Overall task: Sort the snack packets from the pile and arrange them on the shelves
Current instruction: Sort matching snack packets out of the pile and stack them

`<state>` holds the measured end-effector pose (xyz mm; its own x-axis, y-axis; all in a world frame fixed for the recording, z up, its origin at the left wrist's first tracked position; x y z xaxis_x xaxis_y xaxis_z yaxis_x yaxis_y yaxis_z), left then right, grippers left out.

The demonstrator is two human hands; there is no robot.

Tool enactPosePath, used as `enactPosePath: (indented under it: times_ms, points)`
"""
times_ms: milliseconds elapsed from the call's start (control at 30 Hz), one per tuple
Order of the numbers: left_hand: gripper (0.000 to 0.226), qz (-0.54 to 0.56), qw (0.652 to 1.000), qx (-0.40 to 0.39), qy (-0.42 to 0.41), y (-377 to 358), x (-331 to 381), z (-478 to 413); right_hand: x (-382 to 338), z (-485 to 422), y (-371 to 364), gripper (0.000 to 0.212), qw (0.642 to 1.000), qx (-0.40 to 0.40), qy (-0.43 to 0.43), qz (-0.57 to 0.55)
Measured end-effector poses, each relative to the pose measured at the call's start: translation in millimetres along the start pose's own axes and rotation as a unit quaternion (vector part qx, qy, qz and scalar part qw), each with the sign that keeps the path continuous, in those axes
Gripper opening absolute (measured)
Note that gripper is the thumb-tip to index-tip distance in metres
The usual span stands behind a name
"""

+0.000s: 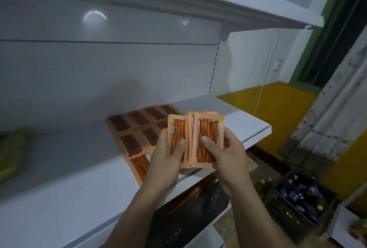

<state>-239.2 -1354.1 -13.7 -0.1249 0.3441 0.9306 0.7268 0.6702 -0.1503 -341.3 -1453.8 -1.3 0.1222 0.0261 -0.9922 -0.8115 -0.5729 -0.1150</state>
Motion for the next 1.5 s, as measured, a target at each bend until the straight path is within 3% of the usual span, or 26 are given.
enactPosePath:
  times_ms: [133,333,467,533,633,700,767,933,1100,1167,1500]
  points:
    - [0.02,0.05,0.997,0.05,0.037,2,-7,-22,7,-44,-24,0.018,0.998,-0.056,-0.018,-0.015]
    - [0.018,-0.064,0.988,0.141,-0.005,5,-12,-55,20,-104,-58,0.008,0.984,-0.152,0.018,0.087]
    - [0.019,-0.118,0.965,0.229,-0.041,-5,-8,-78,12,-150,-63,0.026,0.966,-0.191,0.064,0.161]
    - [0.027,-0.125,0.955,0.267,-0.031,-5,-9,-86,7,-171,-65,0.024,0.953,-0.227,0.076,0.187]
    - [0.038,-0.171,0.939,0.298,-0.011,-2,-11,-90,4,-194,-73,0.039,0.935,-0.294,0.066,0.185]
    - [0.04,-0.141,0.936,0.321,-0.012,-2,-11,-91,1,-205,-80,0.045,0.924,-0.337,0.061,0.172]
    - [0.042,-0.078,0.94,0.331,-0.019,-5,-13,-94,-3,-216,-83,0.034,0.918,-0.36,0.051,0.161]
    - [0.03,-0.039,0.925,0.375,-0.039,-8,-15,-105,-7,-267,-79,0.018,0.938,-0.334,-0.033,0.085]
    - [0.033,-0.09,0.905,0.414,-0.039,-1,-17,-105,15,-321,-85,0.016,0.953,-0.258,-0.06,0.146]
    - [0.043,-0.098,0.898,0.427,-0.029,0,-21,-102,33,-336,-90,0.021,0.945,-0.257,-0.082,0.184]
    - [0.025,-0.141,0.887,0.44,0.008,7,-29,-92,62,-347,-93,0.022,0.89,-0.238,0.004,0.389]
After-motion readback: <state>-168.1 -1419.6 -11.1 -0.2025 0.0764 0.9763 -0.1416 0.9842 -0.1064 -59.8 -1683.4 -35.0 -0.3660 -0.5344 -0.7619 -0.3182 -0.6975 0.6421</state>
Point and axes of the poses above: each hand's wrist, its own z-axis away from the middle knuckle, its own y-axis out of the back of the hand, x = y × z, the point moved 2 cm from there along -z, towards the middle knuckle, and after that the axes turned 9 degrees about -y, right-handed, at the moved point
